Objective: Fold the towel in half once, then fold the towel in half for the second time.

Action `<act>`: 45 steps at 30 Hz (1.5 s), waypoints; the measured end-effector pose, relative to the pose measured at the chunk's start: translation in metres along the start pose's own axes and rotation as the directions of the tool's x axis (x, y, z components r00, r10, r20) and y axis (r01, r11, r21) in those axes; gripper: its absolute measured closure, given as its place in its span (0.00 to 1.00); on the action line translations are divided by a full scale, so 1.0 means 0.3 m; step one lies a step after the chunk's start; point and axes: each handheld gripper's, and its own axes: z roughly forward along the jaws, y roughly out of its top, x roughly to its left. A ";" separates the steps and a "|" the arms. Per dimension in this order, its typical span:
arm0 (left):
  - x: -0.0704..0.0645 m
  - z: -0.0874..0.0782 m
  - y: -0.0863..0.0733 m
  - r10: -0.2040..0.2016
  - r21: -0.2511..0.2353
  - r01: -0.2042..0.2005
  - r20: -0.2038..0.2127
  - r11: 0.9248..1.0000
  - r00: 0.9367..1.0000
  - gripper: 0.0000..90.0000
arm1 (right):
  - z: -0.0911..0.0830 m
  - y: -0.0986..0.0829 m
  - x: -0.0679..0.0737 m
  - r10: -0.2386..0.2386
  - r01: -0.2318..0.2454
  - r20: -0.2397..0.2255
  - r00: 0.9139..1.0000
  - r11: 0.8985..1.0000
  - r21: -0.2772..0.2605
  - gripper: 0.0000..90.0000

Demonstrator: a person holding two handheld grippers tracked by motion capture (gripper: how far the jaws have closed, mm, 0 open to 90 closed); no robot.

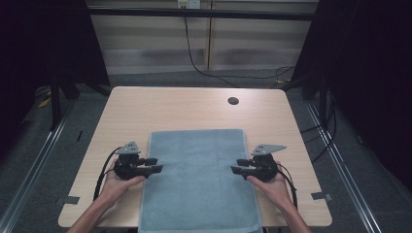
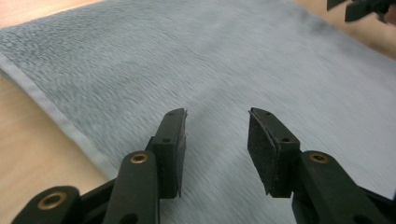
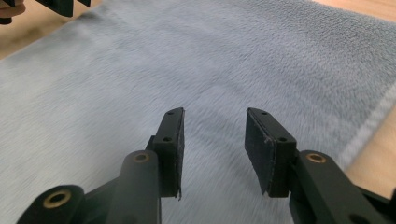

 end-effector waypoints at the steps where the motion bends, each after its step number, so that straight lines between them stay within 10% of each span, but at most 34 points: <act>1: 0.009 0.014 0.003 -0.004 -0.007 0.004 -0.002 1.000 1.000 0.63 | 0.021 0.008 -0.011 0.003 -0.003 0.005 1.000 1.000 0.012 0.63; 8: 0.032 0.062 -0.016 0.017 0.041 -0.015 -0.054 0.999 0.998 0.62 | 0.137 0.016 -0.059 0.019 -0.021 0.036 0.999 0.997 0.071 0.63; 36: -0.145 -0.088 -0.168 0.065 0.107 -0.073 0.078 0.992 0.995 0.63 | -0.018 -0.129 0.148 -0.034 0.043 -0.062 0.998 0.988 0.145 0.64; 45: -0.061 -0.102 -0.052 0.053 0.019 -0.053 0.016 0.998 0.998 0.57 | -0.068 -0.065 0.071 -0.005 0.005 0.000 1.000 0.999 0.033 0.62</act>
